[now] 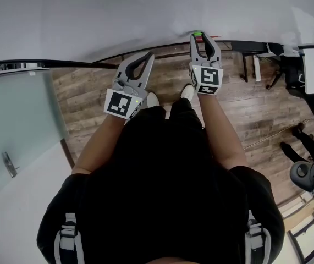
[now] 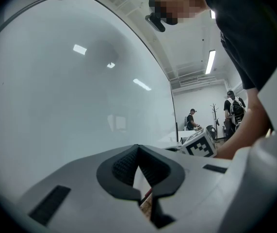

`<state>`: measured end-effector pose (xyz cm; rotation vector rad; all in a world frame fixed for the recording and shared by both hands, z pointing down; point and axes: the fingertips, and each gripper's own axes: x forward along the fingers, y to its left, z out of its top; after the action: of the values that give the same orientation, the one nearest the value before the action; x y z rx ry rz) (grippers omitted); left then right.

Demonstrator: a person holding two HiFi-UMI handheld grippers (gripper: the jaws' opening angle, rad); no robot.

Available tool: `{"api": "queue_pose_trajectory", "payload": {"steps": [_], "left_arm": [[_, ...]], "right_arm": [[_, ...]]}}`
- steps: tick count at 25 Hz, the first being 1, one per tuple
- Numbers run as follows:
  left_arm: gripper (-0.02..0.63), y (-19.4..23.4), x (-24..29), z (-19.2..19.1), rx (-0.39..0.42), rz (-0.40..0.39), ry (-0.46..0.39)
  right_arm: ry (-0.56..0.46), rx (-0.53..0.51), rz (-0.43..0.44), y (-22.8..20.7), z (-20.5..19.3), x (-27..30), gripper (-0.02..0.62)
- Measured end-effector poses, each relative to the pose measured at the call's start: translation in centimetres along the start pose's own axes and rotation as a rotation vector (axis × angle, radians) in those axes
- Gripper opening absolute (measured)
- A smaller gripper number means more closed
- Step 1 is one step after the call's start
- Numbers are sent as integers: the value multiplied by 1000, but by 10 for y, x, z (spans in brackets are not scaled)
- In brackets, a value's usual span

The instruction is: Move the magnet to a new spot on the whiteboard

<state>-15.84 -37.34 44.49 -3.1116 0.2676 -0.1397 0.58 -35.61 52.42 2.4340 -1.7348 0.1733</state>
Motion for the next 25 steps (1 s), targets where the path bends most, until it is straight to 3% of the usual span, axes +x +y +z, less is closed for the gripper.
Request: {"api": "queue_pose_trajectory", "payload": {"steps": [9,18,25], "left_arm": [[2,3,-6,18,-11,-68,3],[2,8,-9,60,-1,-69,-49],[2,9,-21,95,-13,-87,-62]], "right_arm": [[-33,-10,170,32,48,-28,118],[-118,31,381,60,124,-62,118],[-182,5,541,92,183,-89,118]]}}
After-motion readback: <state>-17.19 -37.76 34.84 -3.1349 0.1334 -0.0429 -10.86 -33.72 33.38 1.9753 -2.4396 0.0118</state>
